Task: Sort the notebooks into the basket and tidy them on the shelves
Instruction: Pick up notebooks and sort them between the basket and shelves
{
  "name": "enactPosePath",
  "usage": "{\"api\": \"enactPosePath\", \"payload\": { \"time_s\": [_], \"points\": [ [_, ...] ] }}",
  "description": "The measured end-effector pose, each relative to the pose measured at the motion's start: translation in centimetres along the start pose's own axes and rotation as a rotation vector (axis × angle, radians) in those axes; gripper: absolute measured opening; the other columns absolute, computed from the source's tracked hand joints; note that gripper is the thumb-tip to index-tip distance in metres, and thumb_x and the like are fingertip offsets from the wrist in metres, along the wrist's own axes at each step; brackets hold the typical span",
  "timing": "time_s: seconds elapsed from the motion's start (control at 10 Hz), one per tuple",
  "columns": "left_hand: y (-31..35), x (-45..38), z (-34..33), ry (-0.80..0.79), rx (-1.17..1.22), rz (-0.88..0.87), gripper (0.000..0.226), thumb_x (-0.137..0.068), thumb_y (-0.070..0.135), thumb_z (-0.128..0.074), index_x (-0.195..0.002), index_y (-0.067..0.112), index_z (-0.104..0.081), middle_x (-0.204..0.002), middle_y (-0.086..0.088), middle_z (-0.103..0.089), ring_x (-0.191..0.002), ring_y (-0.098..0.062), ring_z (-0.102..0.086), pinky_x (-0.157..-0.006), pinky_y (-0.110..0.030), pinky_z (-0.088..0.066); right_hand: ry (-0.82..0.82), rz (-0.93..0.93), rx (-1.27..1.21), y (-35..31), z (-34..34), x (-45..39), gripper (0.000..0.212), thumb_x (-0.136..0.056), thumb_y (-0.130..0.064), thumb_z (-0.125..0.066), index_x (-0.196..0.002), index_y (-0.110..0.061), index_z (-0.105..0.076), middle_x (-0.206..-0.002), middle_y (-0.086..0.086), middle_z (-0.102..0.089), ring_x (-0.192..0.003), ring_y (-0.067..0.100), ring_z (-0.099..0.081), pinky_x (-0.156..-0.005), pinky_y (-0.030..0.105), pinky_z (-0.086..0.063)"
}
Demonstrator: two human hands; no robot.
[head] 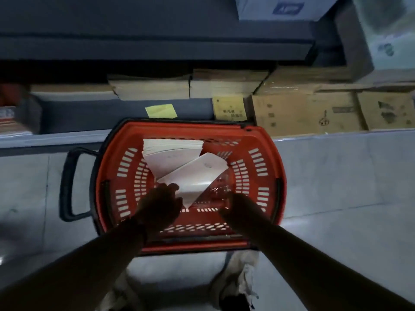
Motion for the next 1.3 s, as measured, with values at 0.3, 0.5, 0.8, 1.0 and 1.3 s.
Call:
{"api": "enactPosePath", "payload": {
  "time_s": [0.3,0.5,0.8,1.0,1.3],
  "points": [
    [-1.4,-14.7,-11.2,0.187,-0.183,-0.073,0.058,-0.090,0.041,-0.056,-0.141,0.018,-0.041,-0.127,-0.011,-0.057,-0.105,-0.033,-0.060,-0.083,-0.043,-0.053,0.196,0.203,-0.042,1.6,-1.4,-18.1,0.054,-0.094,-0.021,-0.058,-0.146,-0.020,-0.043,-0.133,0.010,-0.060,-0.118,0.026,-0.058,-0.094,0.034,-0.048],
    [-2.1,-17.5,-13.4,0.256,-0.037,-0.070,0.052,-0.088,0.031,-0.062,-0.136,0.019,-0.046,-0.127,-0.009,-0.054,-0.108,-0.033,-0.054,-0.077,-0.037,-0.044,0.276,0.283,0.070,2.2,-2.6,-23.4,0.022,-0.090,-0.026,-0.062,-0.111,-0.024,-0.057,-0.100,-0.001,-0.065,-0.090,0.021,-0.061,-0.069,0.032,-0.045],
    [-3.7,-17.8,-11.2,0.128,0.177,-0.109,0.040,-0.088,0.033,-0.062,-0.128,0.031,-0.062,-0.117,-0.005,-0.069,-0.106,-0.029,-0.064,-0.084,-0.036,-0.051,0.266,0.541,-0.018,-0.4,-0.6,-19.5,0.015,-0.093,-0.028,-0.063,-0.087,-0.016,-0.055,-0.076,-0.002,-0.059,-0.071,0.015,-0.054,-0.062,0.034,-0.039],
    [-3.5,-12.5,-7.6,-0.090,0.368,-0.087,0.027,-0.093,0.026,-0.067,-0.110,0.006,-0.071,-0.090,-0.008,-0.071,-0.071,-0.011,-0.063,-0.061,-0.018,-0.047,0.248,0.637,-0.244,-4.7,3.4,-13.1,0.010,-0.095,-0.022,-0.064,-0.090,-0.016,-0.057,-0.070,-0.004,-0.056,-0.066,0.012,-0.056,-0.062,0.031,-0.046],
    [0.5,1.9,3.5,-0.140,0.939,-0.022,0.047,-0.078,0.053,-0.076,-0.112,0.022,-0.067,-0.096,0.004,-0.074,-0.093,-0.012,-0.070,-0.074,-0.017,-0.052,0.416,0.493,-0.401,-7.9,14.7,-0.5,0.012,-0.094,-0.035,-0.064,-0.103,-0.028,-0.068,-0.104,-0.014,-0.066,-0.095,-0.002,-0.060,-0.079,0.014,-0.046]
  ]
}}
Point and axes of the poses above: each hand's wrist, its own x-axis away from the middle knuckle, its own z-axis out of the back of the hand, y = z × x, the point moved 4 cm from there along -x, towards the middle knuckle
